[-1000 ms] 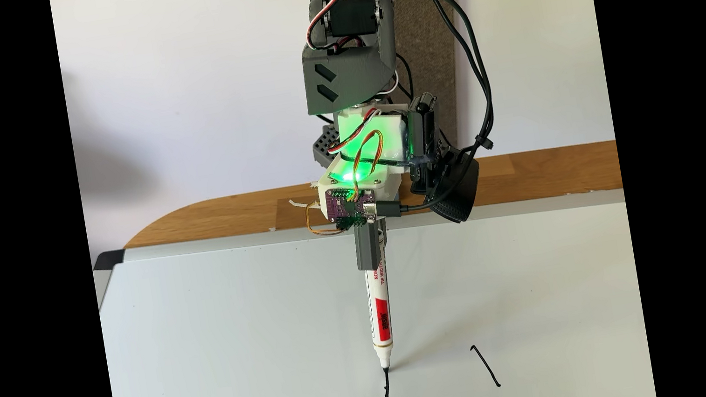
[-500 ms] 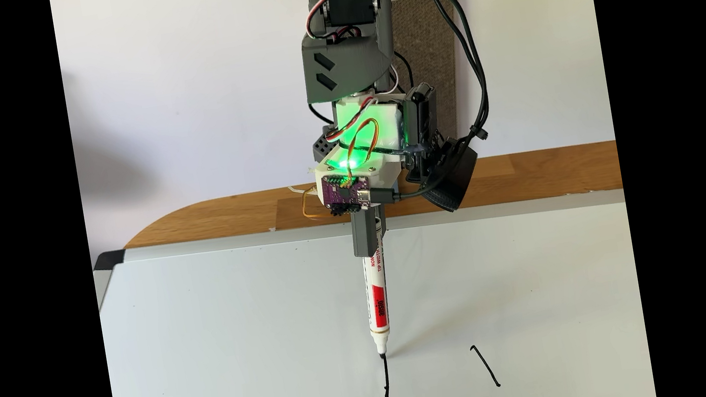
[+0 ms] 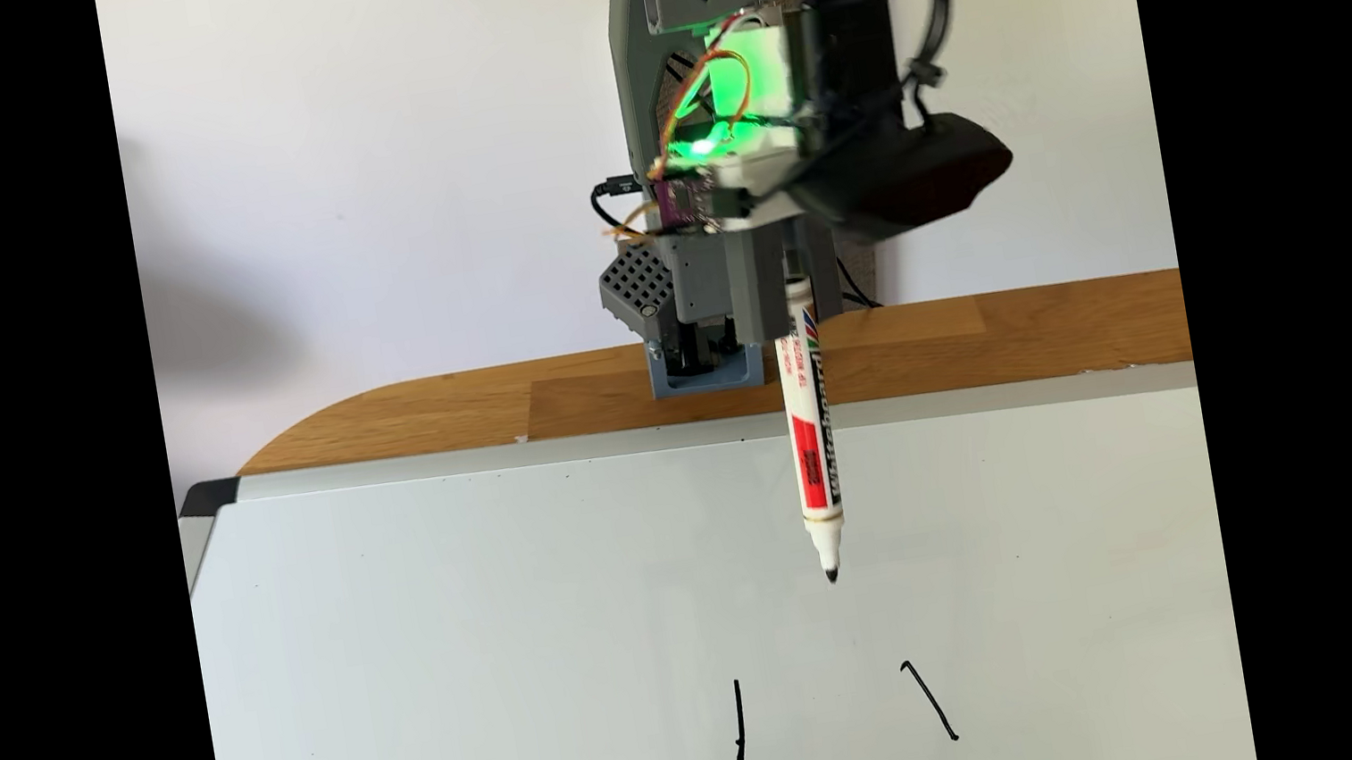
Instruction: Draw a face
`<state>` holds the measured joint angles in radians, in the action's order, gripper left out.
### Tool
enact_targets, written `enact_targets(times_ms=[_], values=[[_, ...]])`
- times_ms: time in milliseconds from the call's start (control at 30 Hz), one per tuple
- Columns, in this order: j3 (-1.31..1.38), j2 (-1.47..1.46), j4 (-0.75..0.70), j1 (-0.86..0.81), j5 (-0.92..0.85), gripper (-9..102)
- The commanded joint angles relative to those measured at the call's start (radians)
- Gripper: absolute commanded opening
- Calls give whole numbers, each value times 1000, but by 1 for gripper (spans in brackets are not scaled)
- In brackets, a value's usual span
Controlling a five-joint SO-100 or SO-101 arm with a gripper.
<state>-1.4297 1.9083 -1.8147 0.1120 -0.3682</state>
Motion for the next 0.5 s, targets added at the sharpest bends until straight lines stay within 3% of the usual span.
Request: enact_targets(times_ms=[0,100,300,467], values=[[43,46,-11,46,295,-1],[-3,46,-11,114,538,-1],[-97,41,-2,299,845,-1],[-129,-20,66,290,887,-1]])
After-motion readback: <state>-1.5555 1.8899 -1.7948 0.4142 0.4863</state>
